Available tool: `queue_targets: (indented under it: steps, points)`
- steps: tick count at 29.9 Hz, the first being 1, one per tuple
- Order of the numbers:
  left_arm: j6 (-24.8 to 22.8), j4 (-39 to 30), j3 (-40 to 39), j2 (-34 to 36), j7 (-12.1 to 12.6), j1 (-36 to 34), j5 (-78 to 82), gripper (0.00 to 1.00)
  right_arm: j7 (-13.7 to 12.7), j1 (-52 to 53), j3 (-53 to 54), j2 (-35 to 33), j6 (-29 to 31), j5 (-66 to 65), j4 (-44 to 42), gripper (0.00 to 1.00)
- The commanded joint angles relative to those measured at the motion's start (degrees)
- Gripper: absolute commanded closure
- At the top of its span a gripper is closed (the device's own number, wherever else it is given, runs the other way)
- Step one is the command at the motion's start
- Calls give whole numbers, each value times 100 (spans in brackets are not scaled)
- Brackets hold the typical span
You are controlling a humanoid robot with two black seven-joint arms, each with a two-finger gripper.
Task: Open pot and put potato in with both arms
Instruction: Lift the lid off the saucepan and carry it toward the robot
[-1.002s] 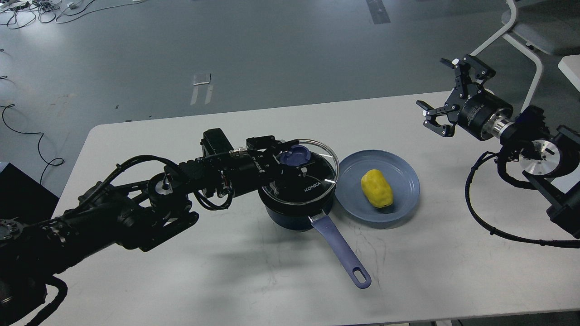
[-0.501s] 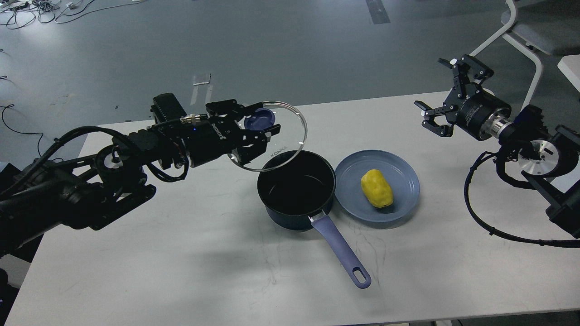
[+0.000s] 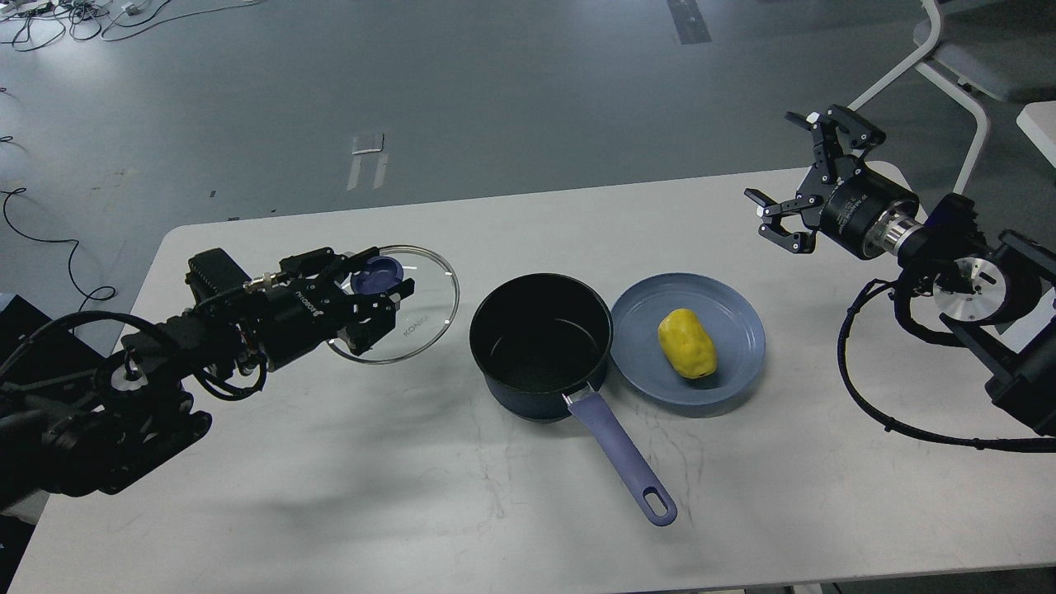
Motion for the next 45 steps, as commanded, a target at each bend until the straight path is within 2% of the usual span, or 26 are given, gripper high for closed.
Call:
queue_targets:
  steps: [1, 6, 21, 28, 32, 37, 40, 45]
  points:
    - [15, 394, 4, -33, 1, 265, -40, 53, 0, 2, -68, 1, -9, -31, -8, 0]
    - [15, 685, 22, -262, 1, 467, -172, 53, 0, 2, -68, -8, -9, -31, 1, 0]
    - [15, 782, 22, -587, 1, 599, -181, 42, 0, -15, -103, -70, -9, -31, 9, 0]
    - [15, 957, 22, -728, 1, 608, -181, 19, 0, -15, -94, -70, -9, -31, 9, 0]
    - [15, 1037, 31, -719, 1, 625, -181, 18, 0, -24, -94, -70, -9, -31, 9, 0]
    - [15, 1028, 13, -719, 1, 634, -251, 4, 0, -24, -94, -78, -9, -31, 9, 0]
    - [15, 958, -22, -728, 1, 582, -593, 3, 9, -15, -85, -78, -9, -31, 9, 0]
    - [15, 616, -66, -588, 1, 276, -2058, 2, 9, 29, -103, -96, 18, -48, 36, 0]
